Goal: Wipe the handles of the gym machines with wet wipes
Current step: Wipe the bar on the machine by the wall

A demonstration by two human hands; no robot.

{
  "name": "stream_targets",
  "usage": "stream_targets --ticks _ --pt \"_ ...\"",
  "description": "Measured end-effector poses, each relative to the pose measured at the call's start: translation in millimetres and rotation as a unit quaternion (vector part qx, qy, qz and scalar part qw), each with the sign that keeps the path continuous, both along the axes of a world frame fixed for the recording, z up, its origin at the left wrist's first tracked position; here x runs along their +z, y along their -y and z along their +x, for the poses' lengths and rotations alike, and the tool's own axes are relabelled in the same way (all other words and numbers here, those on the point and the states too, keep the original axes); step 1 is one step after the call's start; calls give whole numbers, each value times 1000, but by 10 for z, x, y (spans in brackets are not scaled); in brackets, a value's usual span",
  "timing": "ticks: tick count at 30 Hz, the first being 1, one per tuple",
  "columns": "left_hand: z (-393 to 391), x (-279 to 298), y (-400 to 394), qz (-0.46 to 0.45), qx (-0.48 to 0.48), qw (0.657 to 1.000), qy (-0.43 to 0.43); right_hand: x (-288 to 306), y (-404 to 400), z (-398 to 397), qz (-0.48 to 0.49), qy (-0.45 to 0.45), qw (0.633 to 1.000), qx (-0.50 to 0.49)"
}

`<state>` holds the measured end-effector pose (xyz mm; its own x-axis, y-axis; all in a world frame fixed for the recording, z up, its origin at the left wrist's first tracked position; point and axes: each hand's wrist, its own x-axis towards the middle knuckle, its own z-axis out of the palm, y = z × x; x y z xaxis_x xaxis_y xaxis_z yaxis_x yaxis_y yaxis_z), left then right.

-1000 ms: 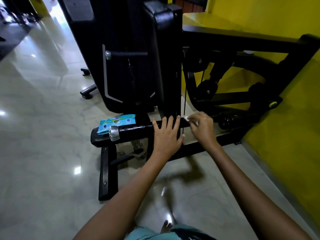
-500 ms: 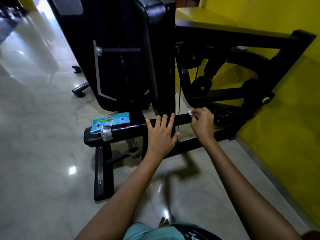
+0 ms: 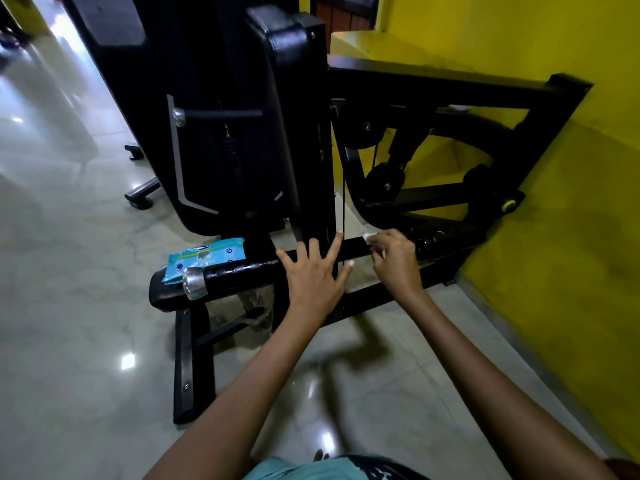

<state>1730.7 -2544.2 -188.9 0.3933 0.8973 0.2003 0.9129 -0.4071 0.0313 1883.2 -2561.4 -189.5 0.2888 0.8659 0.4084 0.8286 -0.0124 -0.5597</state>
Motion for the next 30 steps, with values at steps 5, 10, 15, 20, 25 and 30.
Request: stream_targets --ticks 5,10,15,20,25,30 --pt "26 3 -40 -12 10 1000 -22 56 -62 199 -25 50 995 -80" --pt "205 -16 -32 -11 -5 1000 -13 -14 7 137 -35 68 996 -48" --pt "115 -196 -45 87 -20 994 -56 94 -74 273 -96 150 977 -115" --pt "90 -192 -59 104 -30 993 -39 100 -62 178 -124 171 972 -106" --pt "84 -192 -57 102 -32 993 -42 158 -78 184 -153 223 956 -116" --pt "96 -187 -58 89 -25 994 -49 164 -121 151 -145 165 970 -106"
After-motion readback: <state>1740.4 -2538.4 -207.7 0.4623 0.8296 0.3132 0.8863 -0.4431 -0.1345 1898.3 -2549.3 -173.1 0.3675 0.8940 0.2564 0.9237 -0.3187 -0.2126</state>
